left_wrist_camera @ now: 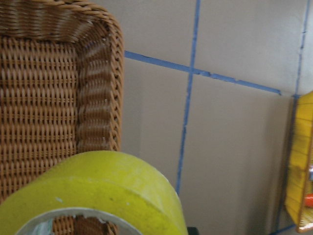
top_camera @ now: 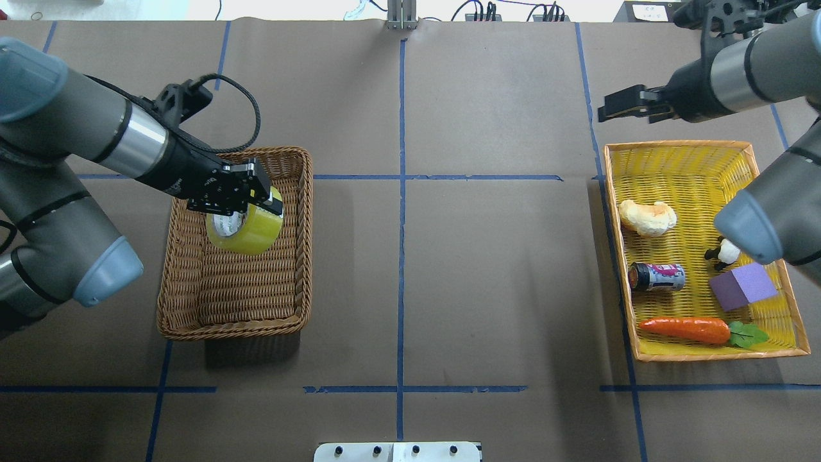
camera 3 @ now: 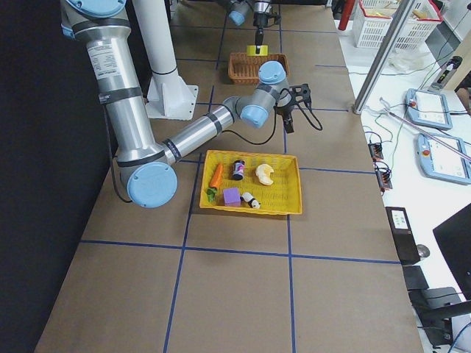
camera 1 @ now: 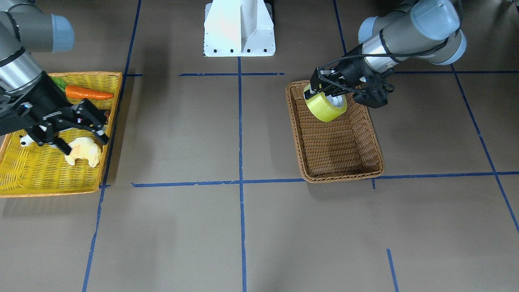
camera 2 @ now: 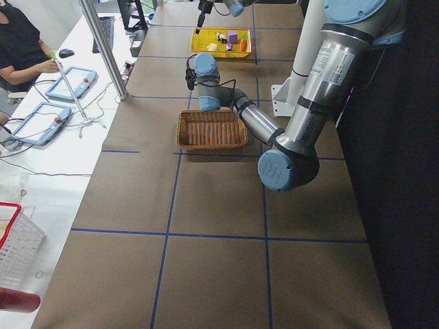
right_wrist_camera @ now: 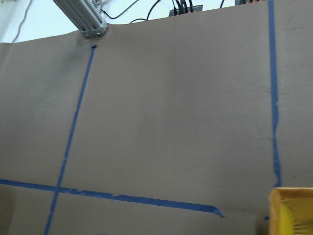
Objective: Move tape to another basket
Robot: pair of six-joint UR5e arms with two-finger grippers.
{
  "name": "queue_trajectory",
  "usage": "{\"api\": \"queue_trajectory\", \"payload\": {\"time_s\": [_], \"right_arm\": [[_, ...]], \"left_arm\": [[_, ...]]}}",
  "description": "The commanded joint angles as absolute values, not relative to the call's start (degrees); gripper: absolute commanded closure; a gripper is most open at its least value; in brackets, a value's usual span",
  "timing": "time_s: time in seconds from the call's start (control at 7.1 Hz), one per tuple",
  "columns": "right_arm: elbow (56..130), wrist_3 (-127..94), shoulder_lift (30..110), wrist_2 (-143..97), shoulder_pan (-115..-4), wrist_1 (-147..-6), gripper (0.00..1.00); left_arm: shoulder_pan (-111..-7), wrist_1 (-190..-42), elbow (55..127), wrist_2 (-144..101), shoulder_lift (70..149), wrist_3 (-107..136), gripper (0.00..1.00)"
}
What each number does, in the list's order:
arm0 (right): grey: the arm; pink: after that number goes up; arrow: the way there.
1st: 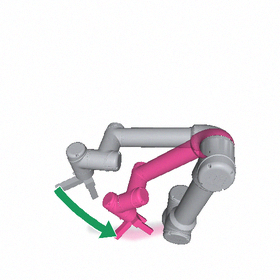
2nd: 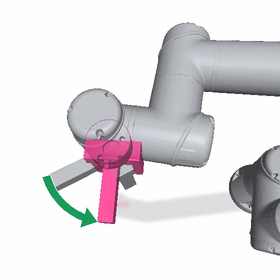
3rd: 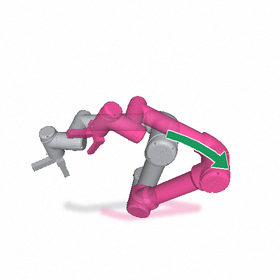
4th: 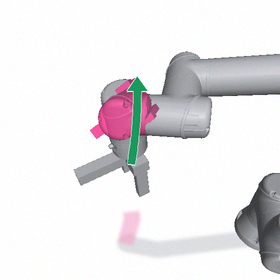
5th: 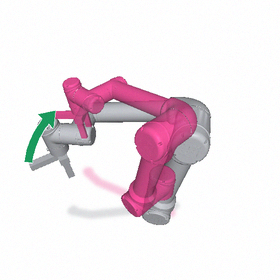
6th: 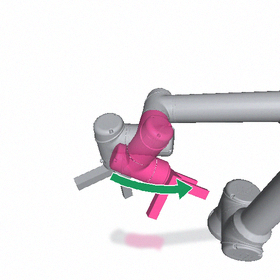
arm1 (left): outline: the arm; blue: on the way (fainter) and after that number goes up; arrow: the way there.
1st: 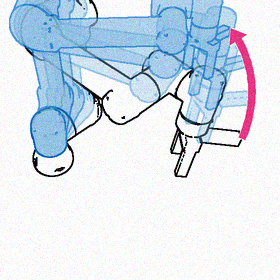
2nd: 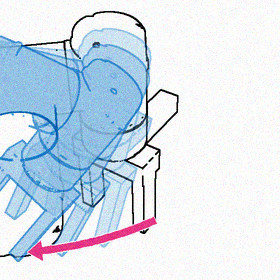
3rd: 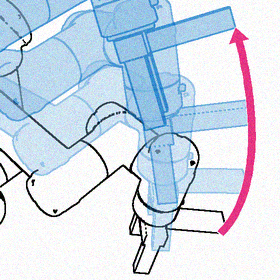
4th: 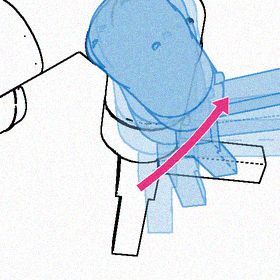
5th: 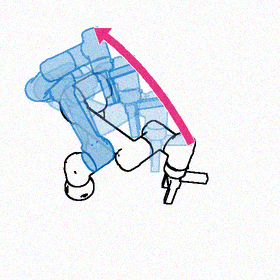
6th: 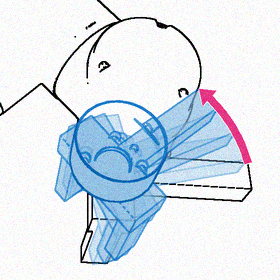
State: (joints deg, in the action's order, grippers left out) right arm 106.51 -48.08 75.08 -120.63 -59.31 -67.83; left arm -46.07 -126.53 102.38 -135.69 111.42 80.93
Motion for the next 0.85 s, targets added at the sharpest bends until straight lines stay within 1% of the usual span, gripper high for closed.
{"api": "queue_trajectory", "payload": {"time_s": [0.0,0.14,0.42,0.56,0.7], "right_arm": [[108.4,-30.1,76.3,-124.0,-65.5,-81.2,0.00],[109.4,-26.1,77.2,-124.4,-67.7,-84.4,0.00],[109.0,-17.2,78.6,-130.1,-73.6,-88.6,0.00],[108.9,-10.3,78.6,-130.2,-75.4,-93.6,0.00],[108.9,-5.9,78.7,-130.2,-77.0,-96.5,0.00]], "left_arm": [[-44.4,-118.6,102.6,-131.7,111.3,72.6,1.00],[-42.4,-113.3,102.7,-127.7,111.3,68.9,1.00],[-39.1,-101.9,104.0,-120.7,111.5,61.8,1.00],[-38.2,-100.8,103.9,-118.8,111.5,60.7,0.99],[-37.1,-100.7,104.0,-117.8,112.0,60.6,0.96]]}}
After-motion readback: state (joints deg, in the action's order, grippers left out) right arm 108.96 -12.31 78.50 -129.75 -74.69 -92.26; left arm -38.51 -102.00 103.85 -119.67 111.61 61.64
